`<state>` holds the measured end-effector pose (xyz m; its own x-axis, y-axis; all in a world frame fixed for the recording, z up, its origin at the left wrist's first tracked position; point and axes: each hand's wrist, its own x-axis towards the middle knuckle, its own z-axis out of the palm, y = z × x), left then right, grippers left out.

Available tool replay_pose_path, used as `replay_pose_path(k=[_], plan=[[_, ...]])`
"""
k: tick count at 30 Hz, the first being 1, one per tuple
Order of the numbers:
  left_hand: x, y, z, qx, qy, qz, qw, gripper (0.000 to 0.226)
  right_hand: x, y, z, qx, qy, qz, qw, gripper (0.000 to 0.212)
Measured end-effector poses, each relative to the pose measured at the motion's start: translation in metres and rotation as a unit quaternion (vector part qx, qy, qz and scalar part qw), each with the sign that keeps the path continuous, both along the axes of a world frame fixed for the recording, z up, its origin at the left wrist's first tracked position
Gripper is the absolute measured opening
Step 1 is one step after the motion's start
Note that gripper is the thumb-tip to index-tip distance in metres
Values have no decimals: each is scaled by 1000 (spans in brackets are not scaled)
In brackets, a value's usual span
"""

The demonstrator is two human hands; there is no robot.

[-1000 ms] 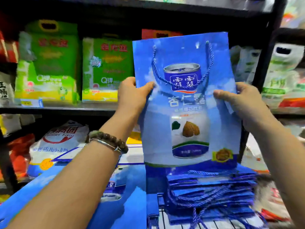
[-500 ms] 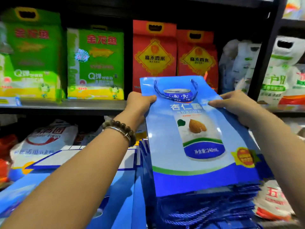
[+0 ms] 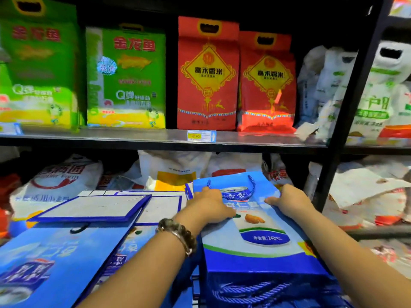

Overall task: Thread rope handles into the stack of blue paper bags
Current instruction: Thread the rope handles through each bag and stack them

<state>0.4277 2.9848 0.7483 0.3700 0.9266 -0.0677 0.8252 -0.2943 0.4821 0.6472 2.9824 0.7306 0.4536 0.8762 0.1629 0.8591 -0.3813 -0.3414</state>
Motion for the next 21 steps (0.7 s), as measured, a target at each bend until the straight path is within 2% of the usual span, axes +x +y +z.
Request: replay_pose_path(k=[2, 4, 7, 9, 11, 13, 21], plan=[[7, -26, 1, -38, 70, -52, 995, 70, -7, -1, 0, -12, -23, 6, 1000, 43], [12, -49, -7, -39, 117, -72, 990, 77, -16, -6, 4, -36, -85, 15, 996, 48], [9, -58, -20, -54, 112, -68, 990, 75, -29, -9, 4, -61, -182, 80, 978, 53], [6, -57, -22, -51, 116, -79, 989, 75, -38, -5, -6, -121, -139, 188, 965, 57], [7, -57, -24, -57, 125, -86, 987, 75, -48, -4, -19, -217, -119, 249, 936, 61], [8, -56, -27, -63, 123, -82, 987, 75, -53, -6, -21, -256, -125, 251, 925, 63], [10, -58, -34, -57, 107, -71, 990, 72, -62, -14, -17, -299, -100, 239, 918, 66]])
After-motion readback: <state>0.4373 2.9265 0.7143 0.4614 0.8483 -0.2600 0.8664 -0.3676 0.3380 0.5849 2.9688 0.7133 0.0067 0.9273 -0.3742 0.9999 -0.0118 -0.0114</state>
